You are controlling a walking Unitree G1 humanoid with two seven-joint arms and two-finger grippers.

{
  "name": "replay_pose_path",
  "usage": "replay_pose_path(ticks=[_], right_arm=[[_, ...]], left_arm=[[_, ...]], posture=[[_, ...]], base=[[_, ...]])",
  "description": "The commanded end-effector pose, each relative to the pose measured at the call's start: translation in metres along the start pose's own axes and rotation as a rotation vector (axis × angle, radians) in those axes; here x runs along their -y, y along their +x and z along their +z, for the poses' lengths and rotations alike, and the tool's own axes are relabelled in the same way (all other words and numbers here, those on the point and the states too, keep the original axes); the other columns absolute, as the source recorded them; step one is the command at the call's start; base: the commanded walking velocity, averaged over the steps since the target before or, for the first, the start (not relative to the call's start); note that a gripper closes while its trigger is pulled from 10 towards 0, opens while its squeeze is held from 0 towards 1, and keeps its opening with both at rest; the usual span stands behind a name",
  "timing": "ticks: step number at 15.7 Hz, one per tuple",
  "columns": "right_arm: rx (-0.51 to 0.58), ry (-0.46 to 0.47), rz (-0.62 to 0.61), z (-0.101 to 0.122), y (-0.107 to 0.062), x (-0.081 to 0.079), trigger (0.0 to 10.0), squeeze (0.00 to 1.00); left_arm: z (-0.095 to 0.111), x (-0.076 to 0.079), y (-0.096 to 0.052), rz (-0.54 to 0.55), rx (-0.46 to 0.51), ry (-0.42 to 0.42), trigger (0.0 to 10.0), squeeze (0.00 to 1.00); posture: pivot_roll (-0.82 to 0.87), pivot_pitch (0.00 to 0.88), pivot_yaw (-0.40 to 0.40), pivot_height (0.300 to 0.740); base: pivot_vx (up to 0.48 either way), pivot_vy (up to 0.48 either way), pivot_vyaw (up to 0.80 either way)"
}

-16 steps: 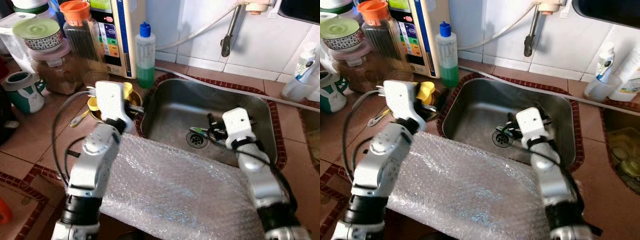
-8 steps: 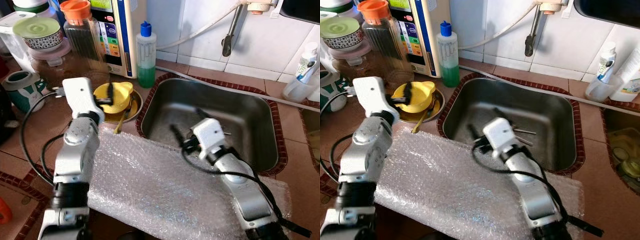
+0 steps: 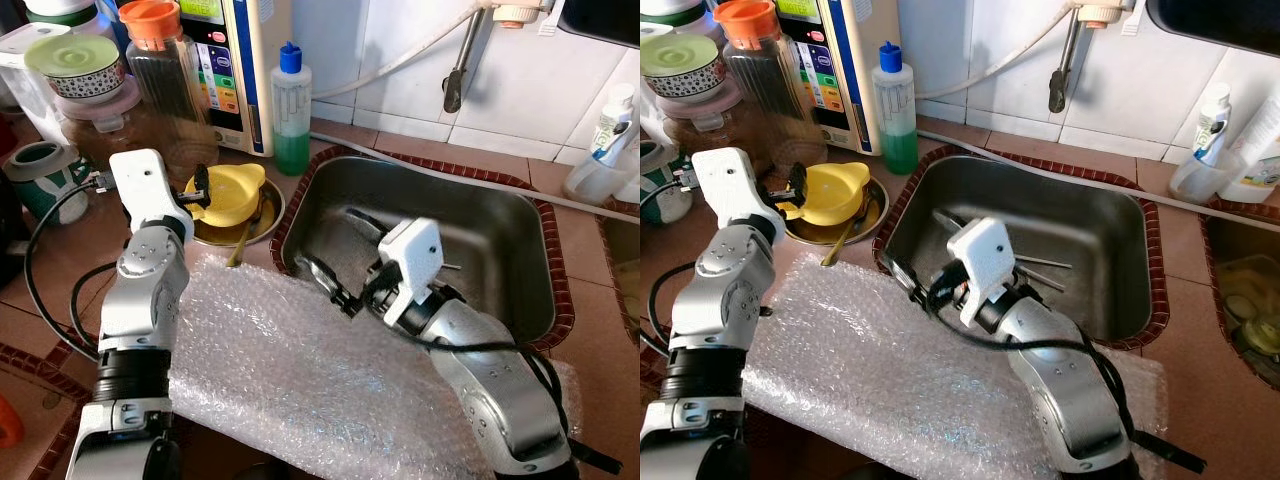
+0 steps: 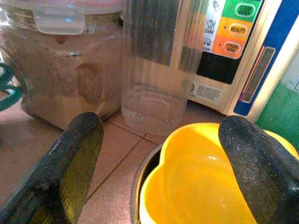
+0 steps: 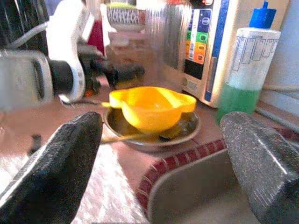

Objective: Kitchen organization

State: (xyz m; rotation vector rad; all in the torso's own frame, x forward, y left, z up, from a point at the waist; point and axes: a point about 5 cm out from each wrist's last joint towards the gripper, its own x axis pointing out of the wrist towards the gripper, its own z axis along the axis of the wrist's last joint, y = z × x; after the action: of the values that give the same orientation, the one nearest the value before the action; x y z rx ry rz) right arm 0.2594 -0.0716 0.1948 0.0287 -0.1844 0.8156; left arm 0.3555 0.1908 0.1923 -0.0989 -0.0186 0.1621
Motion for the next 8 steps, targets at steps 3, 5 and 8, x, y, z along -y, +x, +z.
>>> replay_pose_path(ticks=[3, 5, 8], right_arm=[[0.066, 0.077, 0.050, 0.018, 0.002, -0.005, 10.0, 0.00], [0.060, 0.134, 0.074, 0.021, 0.003, -0.008, 10.0, 0.00], [0.008, 0.112, 0.111, 0.015, 0.000, -0.012, 10.0, 0.00]], left_arm=[[-0.004, 0.001, 0.001, -0.013, -0.035, -0.002, 10.0, 0.00], [-0.012, 0.004, 0.000, -0.031, -0.080, -0.009, 10.0, 0.00], [-0.022, 0.003, -0.002, -0.018, -0.154, -0.021, 10.0, 0.00]], posture=[[-0.01, 0.106, 0.025, 0.740], [-0.01, 0.107, 0.021, 0.740], [-0.02, 0.107, 0.021, 0.740]], base=[[0.000, 0.000, 0.00], [0.000, 0.000, 0.00], [0.000, 0.000, 0.00]])
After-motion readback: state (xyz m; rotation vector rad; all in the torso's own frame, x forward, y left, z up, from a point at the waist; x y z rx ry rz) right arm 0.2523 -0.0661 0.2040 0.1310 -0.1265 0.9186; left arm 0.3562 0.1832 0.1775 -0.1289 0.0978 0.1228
